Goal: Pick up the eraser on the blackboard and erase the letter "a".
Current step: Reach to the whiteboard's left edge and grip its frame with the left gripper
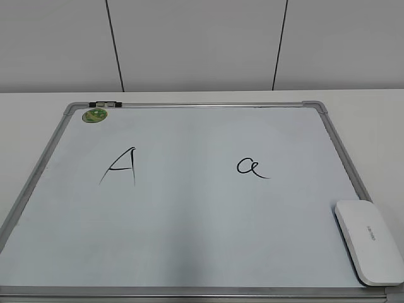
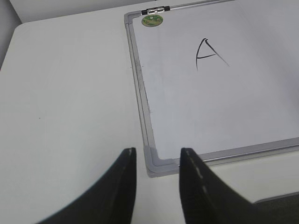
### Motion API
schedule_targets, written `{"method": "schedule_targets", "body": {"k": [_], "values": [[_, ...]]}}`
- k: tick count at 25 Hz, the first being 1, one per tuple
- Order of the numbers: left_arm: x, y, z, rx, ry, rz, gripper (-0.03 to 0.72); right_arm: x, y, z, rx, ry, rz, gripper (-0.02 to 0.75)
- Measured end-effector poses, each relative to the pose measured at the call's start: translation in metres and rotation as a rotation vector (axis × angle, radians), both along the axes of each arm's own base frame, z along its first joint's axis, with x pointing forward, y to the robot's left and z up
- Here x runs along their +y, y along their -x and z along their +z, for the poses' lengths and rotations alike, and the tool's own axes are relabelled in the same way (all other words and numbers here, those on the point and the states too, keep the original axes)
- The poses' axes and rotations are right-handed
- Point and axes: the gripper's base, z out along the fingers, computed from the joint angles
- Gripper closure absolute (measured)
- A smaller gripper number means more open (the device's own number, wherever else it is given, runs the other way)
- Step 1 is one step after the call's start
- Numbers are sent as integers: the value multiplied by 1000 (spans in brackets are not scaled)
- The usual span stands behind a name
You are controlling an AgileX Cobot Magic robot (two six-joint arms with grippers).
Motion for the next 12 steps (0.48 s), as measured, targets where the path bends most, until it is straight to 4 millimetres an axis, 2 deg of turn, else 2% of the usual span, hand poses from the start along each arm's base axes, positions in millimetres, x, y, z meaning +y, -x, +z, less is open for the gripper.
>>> {"method": "schedule_targets", "body": {"k": [12], "values": [[0, 0, 0, 0, 0, 0, 460, 0, 0, 0, 0, 0, 0, 151]]}}
